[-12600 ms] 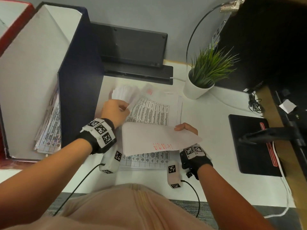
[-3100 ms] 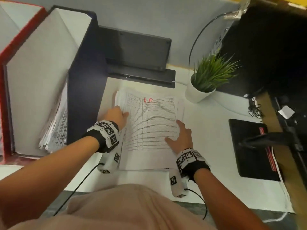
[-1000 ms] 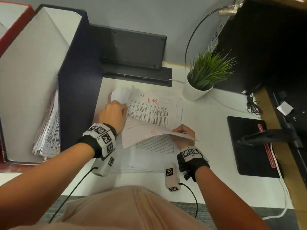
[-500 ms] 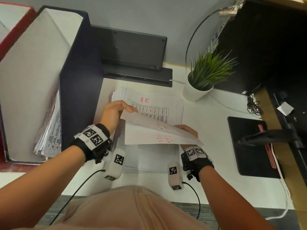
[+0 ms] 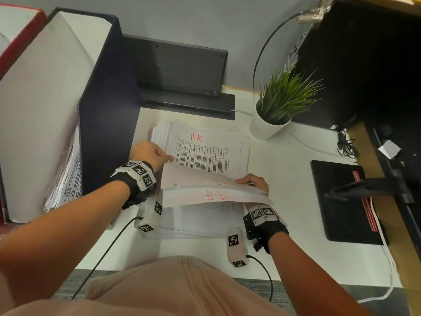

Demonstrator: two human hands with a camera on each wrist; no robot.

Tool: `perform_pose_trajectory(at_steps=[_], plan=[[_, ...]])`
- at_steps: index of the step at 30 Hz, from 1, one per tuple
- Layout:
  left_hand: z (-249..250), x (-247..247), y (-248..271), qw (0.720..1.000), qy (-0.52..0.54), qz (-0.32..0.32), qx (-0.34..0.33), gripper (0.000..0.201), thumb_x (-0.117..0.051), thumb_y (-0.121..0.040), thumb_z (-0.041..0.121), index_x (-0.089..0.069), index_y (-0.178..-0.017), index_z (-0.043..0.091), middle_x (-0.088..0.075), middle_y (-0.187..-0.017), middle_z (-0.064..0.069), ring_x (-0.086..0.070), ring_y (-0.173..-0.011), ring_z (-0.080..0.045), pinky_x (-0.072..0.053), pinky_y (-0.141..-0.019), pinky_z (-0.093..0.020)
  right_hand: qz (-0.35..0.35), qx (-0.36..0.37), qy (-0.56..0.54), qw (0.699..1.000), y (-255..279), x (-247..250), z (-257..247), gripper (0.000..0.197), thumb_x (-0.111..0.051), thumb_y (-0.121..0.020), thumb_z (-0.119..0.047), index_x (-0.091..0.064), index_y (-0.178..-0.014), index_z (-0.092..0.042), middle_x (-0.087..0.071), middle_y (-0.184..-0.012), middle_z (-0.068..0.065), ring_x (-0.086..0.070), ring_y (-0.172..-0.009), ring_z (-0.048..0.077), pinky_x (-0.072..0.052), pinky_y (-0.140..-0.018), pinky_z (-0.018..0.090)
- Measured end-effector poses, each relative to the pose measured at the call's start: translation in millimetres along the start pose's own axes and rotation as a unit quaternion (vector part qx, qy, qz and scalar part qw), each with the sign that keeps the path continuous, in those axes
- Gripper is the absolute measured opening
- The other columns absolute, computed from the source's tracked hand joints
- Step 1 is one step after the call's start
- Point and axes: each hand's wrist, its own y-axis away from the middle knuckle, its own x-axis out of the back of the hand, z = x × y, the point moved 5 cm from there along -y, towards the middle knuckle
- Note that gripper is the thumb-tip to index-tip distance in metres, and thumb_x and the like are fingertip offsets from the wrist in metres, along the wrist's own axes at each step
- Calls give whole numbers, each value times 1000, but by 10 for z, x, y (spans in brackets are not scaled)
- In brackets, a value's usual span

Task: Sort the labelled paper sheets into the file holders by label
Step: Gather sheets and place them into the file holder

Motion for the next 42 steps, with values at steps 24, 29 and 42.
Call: perform_pose_trajectory(at_steps=[24,29,42], plan=[[169,10,305,930,348,-64,-98,33,-43,-84,-14,-52,-67,13,-69,-81,-1,-65,-84,-13,-50,-79,-21,29,125,96,987,-2,30,-98,78,-79,-57,15,-38,-121,-4,-53,-102,2,-56,-77,-9,-45,-64,1],[228,14,349,921,360,-111,-94,33,-33,-84,-17,-46,-65,7,-68,-75,-7,-65,-79,-14,-50,-70,-14,-43,123,50,990,-18,-38,-119,77,-74,-63,18,-45,-128,-11,-58,-106,-1,-61,-89,2,-51,-73,10],[84,-44,41,968,196,-127,89,29,-68,-82,10,-57,-108,7,-59,-112,-13,-62,-96,-26,-52,-82,-30,-61,-46,13,997,-165,6,102,30,-63,-55,2,-60,-34,-19,-56,-43,-12,-51,-42,4,-42,-44,11]])
